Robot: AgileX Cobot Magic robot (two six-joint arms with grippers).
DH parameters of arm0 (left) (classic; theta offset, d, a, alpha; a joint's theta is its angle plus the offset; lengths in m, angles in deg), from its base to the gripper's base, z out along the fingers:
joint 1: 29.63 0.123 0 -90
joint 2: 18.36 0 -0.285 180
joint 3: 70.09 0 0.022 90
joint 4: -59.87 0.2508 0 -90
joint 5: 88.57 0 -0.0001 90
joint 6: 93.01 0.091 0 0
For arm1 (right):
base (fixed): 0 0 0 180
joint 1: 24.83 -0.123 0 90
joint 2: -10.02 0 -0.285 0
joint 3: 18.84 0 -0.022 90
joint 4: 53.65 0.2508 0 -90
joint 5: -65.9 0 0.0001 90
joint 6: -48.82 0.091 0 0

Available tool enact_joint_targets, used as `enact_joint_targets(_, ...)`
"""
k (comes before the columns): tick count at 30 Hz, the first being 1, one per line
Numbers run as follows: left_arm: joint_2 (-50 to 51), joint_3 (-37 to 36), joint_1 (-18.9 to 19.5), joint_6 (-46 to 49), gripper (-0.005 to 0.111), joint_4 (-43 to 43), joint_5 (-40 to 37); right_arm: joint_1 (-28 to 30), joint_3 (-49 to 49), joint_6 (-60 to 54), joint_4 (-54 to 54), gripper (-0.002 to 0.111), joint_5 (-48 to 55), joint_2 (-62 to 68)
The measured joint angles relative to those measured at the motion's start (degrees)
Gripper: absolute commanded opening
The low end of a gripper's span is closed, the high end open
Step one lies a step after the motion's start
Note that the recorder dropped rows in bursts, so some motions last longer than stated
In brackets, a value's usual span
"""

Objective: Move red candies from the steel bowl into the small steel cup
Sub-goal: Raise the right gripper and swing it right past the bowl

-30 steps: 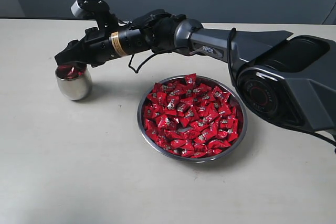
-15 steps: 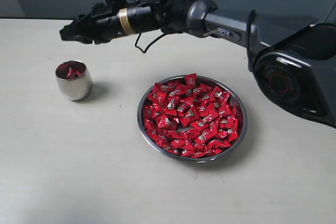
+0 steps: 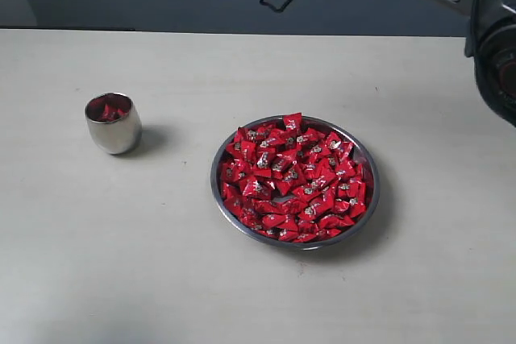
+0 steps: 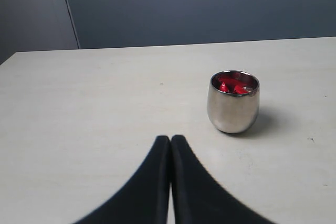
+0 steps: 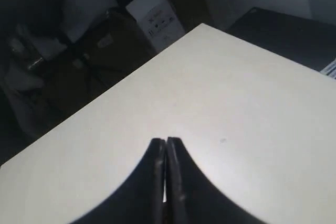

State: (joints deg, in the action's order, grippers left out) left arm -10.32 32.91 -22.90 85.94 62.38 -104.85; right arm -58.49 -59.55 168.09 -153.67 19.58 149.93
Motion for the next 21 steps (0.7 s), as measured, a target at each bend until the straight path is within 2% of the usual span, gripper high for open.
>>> enact_joint_targets(9,0.00,0.00,0.00,0.00,0.000,0.00,0.00,1.67,10.62,0.00,-0.11,-0.001,10.94,-7.44)
enact_joint_targets(21,0.00,0.00,0.00,0.00,0.000,0.00,0.00,2.01,34.71,-9.03,0.06,-0.001,29.37,-24.74)
